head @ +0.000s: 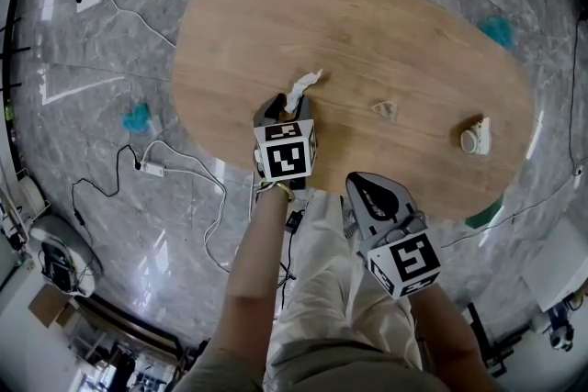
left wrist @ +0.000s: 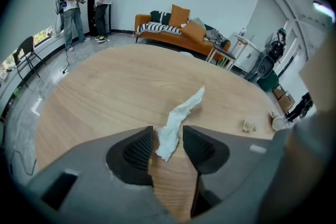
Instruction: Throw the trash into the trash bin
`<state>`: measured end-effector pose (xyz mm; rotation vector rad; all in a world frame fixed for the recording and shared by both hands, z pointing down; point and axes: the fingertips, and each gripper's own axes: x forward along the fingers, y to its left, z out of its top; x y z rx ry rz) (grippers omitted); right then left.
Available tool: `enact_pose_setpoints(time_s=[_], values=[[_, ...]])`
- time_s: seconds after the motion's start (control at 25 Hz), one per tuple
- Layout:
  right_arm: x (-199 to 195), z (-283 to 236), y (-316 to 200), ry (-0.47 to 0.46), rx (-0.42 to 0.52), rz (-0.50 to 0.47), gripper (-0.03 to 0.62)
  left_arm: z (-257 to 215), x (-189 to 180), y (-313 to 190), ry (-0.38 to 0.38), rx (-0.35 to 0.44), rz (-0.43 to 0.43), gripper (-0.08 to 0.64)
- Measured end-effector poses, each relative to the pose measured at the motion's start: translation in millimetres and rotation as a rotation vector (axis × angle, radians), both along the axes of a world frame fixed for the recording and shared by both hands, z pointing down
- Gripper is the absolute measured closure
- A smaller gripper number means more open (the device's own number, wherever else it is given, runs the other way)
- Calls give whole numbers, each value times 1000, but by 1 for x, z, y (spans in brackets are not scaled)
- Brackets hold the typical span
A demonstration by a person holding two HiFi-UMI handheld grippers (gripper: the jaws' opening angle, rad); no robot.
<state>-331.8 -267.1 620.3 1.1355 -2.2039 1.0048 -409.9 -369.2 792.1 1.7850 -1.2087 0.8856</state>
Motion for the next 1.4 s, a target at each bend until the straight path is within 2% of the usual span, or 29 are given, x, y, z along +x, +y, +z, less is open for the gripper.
enact_pose_setpoints(time_s=[0.2,0.56,1.12,1.4], values=[[6,3,-3,7,-1,13,583,3,-6,-1,-49,4,-4,425],[7,-2,-7,8,13,20,584,6,-17,-1,-89,-18,-28,512],[13,-51,-28,17,103,29,583,-41,-15,-5,-85,2,-32,525],[10,-80,-31,21,144,27,583,-71,-11,-3,-59,13,-31,525]])
